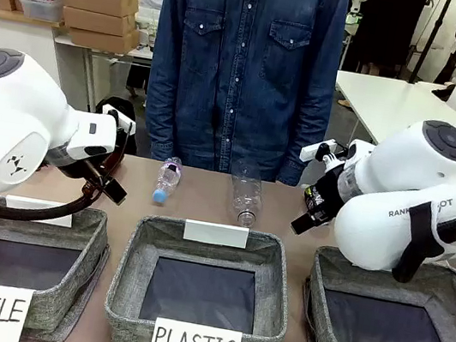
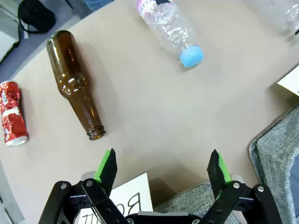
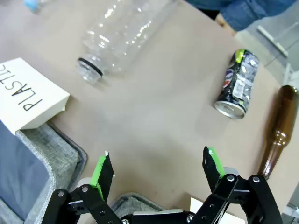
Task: Sort the can waste into the basket.
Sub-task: Pick up the can waste from the table and place it in the right Fabric basket.
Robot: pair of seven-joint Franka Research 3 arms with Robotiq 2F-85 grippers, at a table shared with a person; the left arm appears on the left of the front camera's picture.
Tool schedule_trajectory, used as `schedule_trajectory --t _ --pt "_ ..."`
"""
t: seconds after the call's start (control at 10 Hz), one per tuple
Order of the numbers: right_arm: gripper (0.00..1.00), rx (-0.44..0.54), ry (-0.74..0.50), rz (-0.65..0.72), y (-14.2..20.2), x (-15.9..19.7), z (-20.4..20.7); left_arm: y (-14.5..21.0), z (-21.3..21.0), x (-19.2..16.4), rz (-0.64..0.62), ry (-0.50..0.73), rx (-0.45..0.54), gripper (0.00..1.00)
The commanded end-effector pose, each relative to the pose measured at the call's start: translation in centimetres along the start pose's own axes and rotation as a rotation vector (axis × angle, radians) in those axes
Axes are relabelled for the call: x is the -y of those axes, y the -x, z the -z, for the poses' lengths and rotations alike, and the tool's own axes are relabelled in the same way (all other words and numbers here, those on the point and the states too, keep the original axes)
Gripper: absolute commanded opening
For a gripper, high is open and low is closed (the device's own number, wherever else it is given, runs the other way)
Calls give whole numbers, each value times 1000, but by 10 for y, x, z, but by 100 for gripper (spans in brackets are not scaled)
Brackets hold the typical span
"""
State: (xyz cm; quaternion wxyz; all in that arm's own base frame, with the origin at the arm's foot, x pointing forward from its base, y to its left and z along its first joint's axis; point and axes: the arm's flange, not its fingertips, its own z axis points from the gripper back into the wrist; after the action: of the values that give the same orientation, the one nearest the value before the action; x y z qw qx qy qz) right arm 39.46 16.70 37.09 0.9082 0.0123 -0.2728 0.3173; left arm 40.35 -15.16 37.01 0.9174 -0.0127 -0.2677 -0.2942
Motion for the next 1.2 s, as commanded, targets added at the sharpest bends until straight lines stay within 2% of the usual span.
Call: schedule_trajectory --t 0.0,1.1 --pt "100 0 0 0 0 0 0 0 0 0 0 0 0 100" --pt "100 0 0 0 0 0 0 0 0 0 0 0 0 100"
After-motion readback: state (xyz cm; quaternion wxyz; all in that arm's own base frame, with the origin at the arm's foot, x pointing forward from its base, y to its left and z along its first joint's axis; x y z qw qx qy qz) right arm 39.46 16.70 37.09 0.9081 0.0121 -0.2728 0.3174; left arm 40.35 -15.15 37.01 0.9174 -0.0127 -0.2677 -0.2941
